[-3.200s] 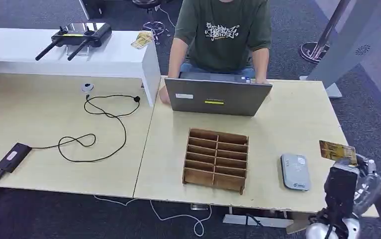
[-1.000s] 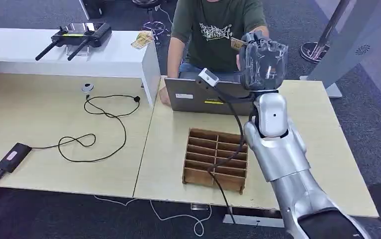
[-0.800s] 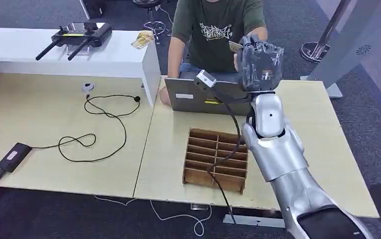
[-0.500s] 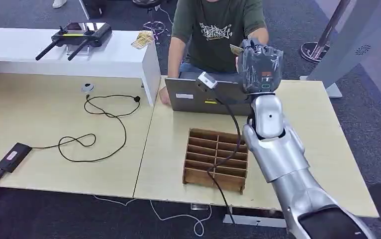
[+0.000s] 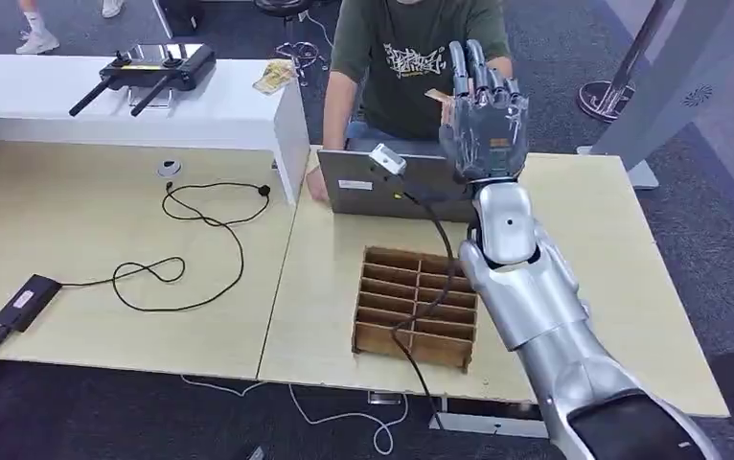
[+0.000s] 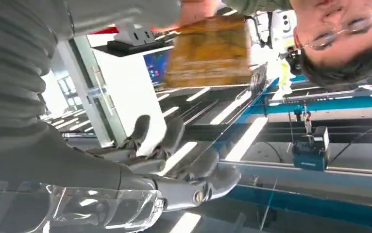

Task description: Pass the card to the sensor for recognition and then transmit it.

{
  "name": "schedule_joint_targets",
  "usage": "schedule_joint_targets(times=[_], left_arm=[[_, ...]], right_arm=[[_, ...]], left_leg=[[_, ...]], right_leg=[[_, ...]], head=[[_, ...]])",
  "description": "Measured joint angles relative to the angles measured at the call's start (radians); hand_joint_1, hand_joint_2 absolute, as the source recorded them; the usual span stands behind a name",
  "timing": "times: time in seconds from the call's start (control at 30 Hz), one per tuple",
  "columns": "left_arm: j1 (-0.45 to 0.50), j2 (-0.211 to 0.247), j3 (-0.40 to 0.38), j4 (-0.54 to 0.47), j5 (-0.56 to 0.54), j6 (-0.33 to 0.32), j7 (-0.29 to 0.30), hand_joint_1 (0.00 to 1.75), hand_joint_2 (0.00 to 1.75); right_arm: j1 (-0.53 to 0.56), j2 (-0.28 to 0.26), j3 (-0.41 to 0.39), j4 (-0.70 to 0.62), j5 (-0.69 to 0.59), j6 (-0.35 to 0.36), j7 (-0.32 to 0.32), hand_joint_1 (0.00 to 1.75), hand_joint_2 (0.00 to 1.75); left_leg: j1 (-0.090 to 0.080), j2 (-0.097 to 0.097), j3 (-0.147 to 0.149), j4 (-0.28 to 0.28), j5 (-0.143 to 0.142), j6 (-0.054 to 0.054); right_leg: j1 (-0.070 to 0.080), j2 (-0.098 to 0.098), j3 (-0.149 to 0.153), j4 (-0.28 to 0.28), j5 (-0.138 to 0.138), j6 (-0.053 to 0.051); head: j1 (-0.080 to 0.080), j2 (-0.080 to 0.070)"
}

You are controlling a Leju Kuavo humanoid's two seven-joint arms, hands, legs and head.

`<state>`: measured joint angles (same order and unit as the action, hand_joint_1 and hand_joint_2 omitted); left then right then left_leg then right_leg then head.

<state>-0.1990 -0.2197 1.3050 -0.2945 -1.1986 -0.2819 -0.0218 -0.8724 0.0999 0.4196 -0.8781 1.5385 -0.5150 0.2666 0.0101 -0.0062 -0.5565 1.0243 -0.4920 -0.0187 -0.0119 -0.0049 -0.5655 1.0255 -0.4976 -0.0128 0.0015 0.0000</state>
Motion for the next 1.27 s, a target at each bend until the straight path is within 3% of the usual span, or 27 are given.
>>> schedule_joint_targets(times=[0.33,0.6,0.87,1.1,1.27], left_arm=[[0.000,-0.001,-0.017,0.013,0.039,0.003,-0.016,0.00,0.00],[0.002,0.000,-0.017,0.026,0.071,0.003,-0.028,0.00,0.00],[0.017,0.002,-0.017,0.030,0.115,0.003,-0.042,0.00,0.00],[0.040,0.005,-0.030,0.030,0.143,0.003,-0.049,0.00,0.00],[0.051,0.006,-0.034,0.030,0.167,0.003,-0.050,0.00,0.00]], right_arm=[[0.014,-0.022,-0.021,-0.005,-0.002,-0.039,-0.011,0.00,1.75],[0.093,-0.045,-0.044,-0.082,-0.023,-0.084,-0.030,0.00,1.75],[0.239,-0.082,-0.150,-0.319,-0.181,-0.167,-0.064,0.00,1.75],[0.385,-0.101,-0.259,-0.534,-0.190,-0.175,-0.105,0.00,1.75],[0.473,-0.102,-0.294,-0.630,-0.187,-0.174,-0.114,0.00,1.75]], left_leg=[[0.000,0.000,0.000,0.000,0.000,0.000],[0.000,0.000,0.000,0.000,0.000,0.000],[0.000,0.000,-0.001,0.000,0.000,0.000],[0.000,0.000,-0.001,0.000,-0.001,0.000],[0.000,0.000,-0.001,0.000,-0.001,0.000]], right_leg=[[0.000,0.001,-0.001,0.000,0.000,0.000],[0.000,0.001,-0.001,0.000,0.000,0.000],[0.000,0.000,-0.001,0.000,0.000,0.000],[0.000,0.000,-0.001,-0.001,0.000,0.000],[0.000,0.000,-0.001,-0.001,0.000,0.000]], head=[[0.000,0.000],[0.000,0.000],[0.000,0.000],[0.000,0.000],[0.000,0.000]])
